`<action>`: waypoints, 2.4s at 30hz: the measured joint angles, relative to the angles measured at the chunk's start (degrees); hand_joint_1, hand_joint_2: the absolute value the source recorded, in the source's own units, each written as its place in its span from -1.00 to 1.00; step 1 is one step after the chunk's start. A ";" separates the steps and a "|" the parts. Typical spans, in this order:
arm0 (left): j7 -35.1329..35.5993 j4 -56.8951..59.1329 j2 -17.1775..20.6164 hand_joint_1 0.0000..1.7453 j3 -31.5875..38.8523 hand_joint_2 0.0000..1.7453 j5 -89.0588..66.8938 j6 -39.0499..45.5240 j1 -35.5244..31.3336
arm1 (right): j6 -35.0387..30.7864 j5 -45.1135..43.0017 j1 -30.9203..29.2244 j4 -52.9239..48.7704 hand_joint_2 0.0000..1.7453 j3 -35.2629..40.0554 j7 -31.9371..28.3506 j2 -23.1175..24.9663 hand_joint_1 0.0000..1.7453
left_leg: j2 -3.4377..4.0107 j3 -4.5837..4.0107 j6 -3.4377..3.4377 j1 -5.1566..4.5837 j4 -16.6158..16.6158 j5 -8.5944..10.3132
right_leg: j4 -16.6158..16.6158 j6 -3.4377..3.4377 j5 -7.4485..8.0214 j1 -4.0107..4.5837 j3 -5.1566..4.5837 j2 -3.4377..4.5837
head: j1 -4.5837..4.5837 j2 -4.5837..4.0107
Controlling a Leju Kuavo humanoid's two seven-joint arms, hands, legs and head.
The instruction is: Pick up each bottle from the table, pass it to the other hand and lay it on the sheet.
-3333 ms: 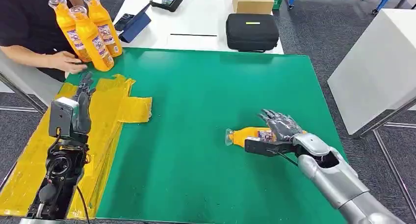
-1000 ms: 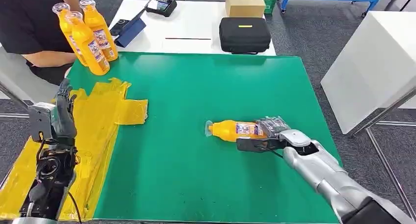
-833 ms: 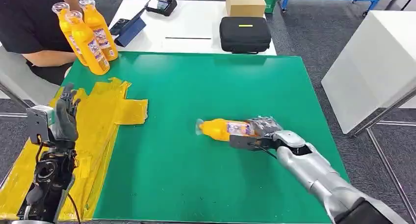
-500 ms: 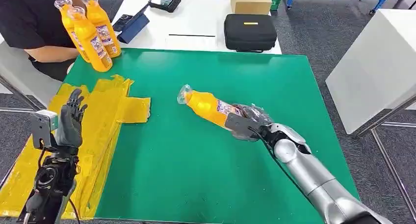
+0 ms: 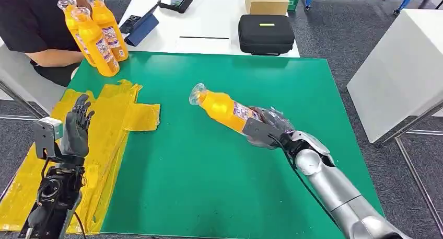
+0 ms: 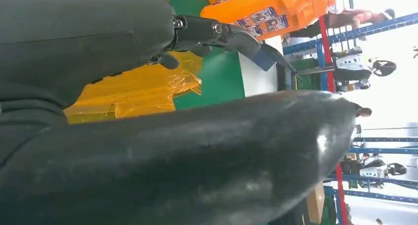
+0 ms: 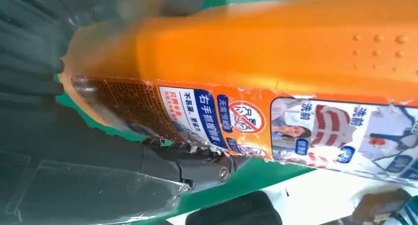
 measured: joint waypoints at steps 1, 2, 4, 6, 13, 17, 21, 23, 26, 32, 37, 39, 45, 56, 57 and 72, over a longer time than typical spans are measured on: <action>0.07 0.00 0.00 -1.00 -0.02 -1.00 0.46 -0.44 0.05 | -0.15 -0.20 0.21 -0.33 1.00 -0.18 -0.04 0.00 1.00 | 0.00 0.00 0.00 0.00 0.00 0.00 | 0.00 0.00 0.00 0.00 0.00 0.00 | 0.02 0.00; 0.20 -0.04 -0.02 -1.00 -0.04 -1.00 0.76 -0.85 0.10 | -0.26 -0.48 0.50 -0.96 1.00 -0.50 -0.04 0.06 1.00 | 0.00 -0.02 0.00 0.00 0.00 0.00 | 0.00 0.00 0.00 0.00 0.00 0.00 | 0.00 0.00; 0.63 -0.44 -0.20 -1.00 -0.37 -1.00 1.66 -1.53 0.22 | -0.42 -1.20 1.14 -2.46 1.00 -1.05 0.15 0.57 1.00 | 0.00 -0.04 0.00 0.00 0.00 0.00 | 0.00 0.00 0.00 0.00 -0.02 0.00 | 0.00 0.00; 1.53 -1.09 -0.50 -1.00 -0.98 1.00 3.29 -3.07 0.29 | -0.52 -2.40 1.66 -4.15 1.00 -1.79 0.72 1.24 1.00 | 0.00 -0.07 0.00 0.00 0.00 0.00 | 0.00 0.00 0.00 -0.01 -0.05 0.00 | 0.00 0.00; 3.04 -6.69 -4.05 -1.00 -4.83 1.00 10.56 -10.71 2.89 | -2.87 -10.34 1.71 -7.74 1.00 -3.58 -0.09 6.67 1.00 | -0.01 -0.14 0.00 0.00 0.00 0.00 | 0.01 0.00 0.00 0.00 -0.10 0.01 | 0.04 0.00; 3.58 -11.50 -8.79 -1.00 -13.23 1.00 12.03 -3.80 3.29 | -8.66 -9.90 -0.41 -5.70 1.00 -1.11 1.81 15.42 1.00 | 0.04 -0.18 0.00 0.01 0.00 0.00 | 0.01 0.01 0.01 0.01 -0.21 0.07 | 0.02 0.00; 3.41 -13.31 -10.73 -1.00 -18.49 1.00 17.31 -1.38 3.21 | -10.95 -11.15 -2.29 -2.84 1.00 1.31 1.99 20.15 1.00 | -0.02 -0.19 0.00 0.04 0.00 0.02 | 0.02 -0.01 -0.01 0.03 -0.20 -0.06 | -0.02 0.00; 3.43 -13.71 -11.28 -1.00 -19.82 1.00 17.97 -1.40 3.17 | -11.26 -11.41 -2.62 -2.03 1.00 1.86 2.03 21.05 1.00 | -0.01 -0.21 0.00 0.03 -0.01 0.02 | 0.03 0.00 0.00 0.02 -0.20 -0.04 | 0.00 0.00; 3.43 -14.18 -12.46 -1.00 -21.33 1.00 17.71 -0.83 2.74 | -11.45 -11.54 -2.62 -1.18 1.00 2.58 2.12 22.49 1.00 | -0.01 -0.21 0.00 0.02 0.00 0.02 | 0.03 0.00 0.00 0.00 -0.21 -0.04 | 0.02 0.00; 3.34 -14.78 -13.55 -1.00 -22.88 1.00 15.98 1.14 1.85 | -11.96 -11.52 -2.57 0.35 1.00 3.39 2.56 23.80 1.00 | -0.03 -0.21 0.00 0.00 0.00 0.02 | 0.02 0.00 0.00 0.00 -0.21 -0.04 | 0.02 0.00; 2.80 -15.56 -13.99 -1.00 -23.39 1.00 12.65 5.21 1.81 | -12.06 -11.01 -2.62 2.10 1.00 4.11 2.58 25.18 1.00 | -0.02 -0.21 0.00 0.02 0.00 0.02 | 0.03 0.00 0.00 0.02 -0.21 -0.03 | 0.00 0.00; 2.80 -16.09 -14.08 -1.00 -23.28 1.00 11.98 6.62 1.89 | -12.00 -10.12 -2.61 3.25 1.00 4.87 2.58 26.14 1.00 | -0.01 -0.21 0.00 0.04 -0.01 0.02 | 0.03 0.00 0.00 0.04 -0.22 -0.02 | -0.02 0.00; 2.80 -17.70 -14.12 -1.00 -20.94 1.00 11.80 9.20 2.78 | -11.96 -6.49 -2.26 7.02 1.00 9.25 2.58 29.33 1.00 | 0.01 -0.21 -0.01 0.06 -0.01 0.02 | 0.03 -0.02 -0.02 0.08 -0.27 -0.02 | 0.00 0.00; 3.93 -19.50 -14.27 -1.00 -14.95 1.00 11.80 9.92 3.95 | -13.94 -0.22 -0.12 9.20 1.00 16.59 3.47 30.62 1.00 | 0.02 -0.21 0.00 0.03 0.00 0.02 | 0.02 -0.03 -0.02 0.02 -0.28 0.00 | 0.00 0.00; 4.00 -19.65 -14.34 -1.00 -14.66 1.00 11.82 9.90 4.17 | -14.10 0.05 -0.08 9.20 1.00 16.98 3.54 30.60 1.00 | 0.02 -0.21 0.00 0.03 -0.01 0.02 | 0.02 -0.03 -0.02 0.02 -0.29 0.00 | 0.00 0.00; 4.15 -23.91 -15.15 1.00 -11.45 1.00 11.78 8.70 7.85 | -14.73 7.47 1.55 5.27 1.00 20.11 6.40 30.38 1.00 | 0.04 -0.22 -0.01 0.04 -0.01 0.02 | 0.02 -0.03 -0.03 0.02 -0.33 0.05 | 0.00 0.00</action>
